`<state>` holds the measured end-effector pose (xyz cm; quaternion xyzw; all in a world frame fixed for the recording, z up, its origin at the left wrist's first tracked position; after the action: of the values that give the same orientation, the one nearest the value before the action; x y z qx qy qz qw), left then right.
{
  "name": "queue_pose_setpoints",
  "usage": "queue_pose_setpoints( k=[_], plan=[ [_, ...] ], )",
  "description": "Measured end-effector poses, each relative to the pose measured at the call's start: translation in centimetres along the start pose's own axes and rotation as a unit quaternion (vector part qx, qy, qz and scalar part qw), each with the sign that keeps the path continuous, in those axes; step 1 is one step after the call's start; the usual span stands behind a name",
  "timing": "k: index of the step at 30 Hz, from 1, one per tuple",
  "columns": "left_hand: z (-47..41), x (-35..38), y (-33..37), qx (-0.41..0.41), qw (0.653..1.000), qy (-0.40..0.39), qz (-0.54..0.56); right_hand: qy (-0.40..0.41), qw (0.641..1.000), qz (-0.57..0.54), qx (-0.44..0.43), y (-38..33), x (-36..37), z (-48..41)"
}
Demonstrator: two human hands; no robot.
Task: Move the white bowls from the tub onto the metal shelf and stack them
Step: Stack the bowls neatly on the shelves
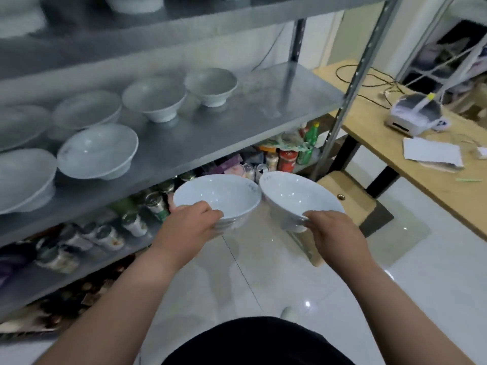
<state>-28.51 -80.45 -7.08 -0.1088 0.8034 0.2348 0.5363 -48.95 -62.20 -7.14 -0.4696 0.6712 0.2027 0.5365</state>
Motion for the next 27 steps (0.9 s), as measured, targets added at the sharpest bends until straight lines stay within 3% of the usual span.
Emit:
queue_pose_setpoints(
  k=[4, 11, 22, 27],
  plan=[
    [-2.7, -0.9, -0.6, -0.073, 0.994, 0.018, -0.076, 0.003, 0.995, -0.031, -0.092, 1.0, 1.2, -7.2],
    [-5.7, -1.5, -3.0, -0.171, 0.976, 0.063, -0.115, 0.02, 0.973, -0.089, -0.213, 0.1, 2.8, -16.1],
    [-10.5, -2.8, -8.8, -0.16, 0.973, 0.124, -0.113, 0.083, 0.957, -0.104, -0.258, -5.0, 5.5, -24.3],
    [-12.3, -5.3, -10.7, -0.129, 0.967, 0.187, -0.112, 0.162, 0.94, -0.119, -0.275, -7.1, 3.9, -27.2]
  ],
)
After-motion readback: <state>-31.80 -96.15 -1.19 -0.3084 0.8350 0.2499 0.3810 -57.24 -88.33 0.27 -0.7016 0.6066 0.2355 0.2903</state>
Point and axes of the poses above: each hand's wrist, its own z-axis away from the middle knuckle, its own x-axis out of the palm, y = z × x, the point moved 9 cm from there along -z, towards the middle knuckle, and after that the axes turned 12 degrees about y, right-handed, at the moved point
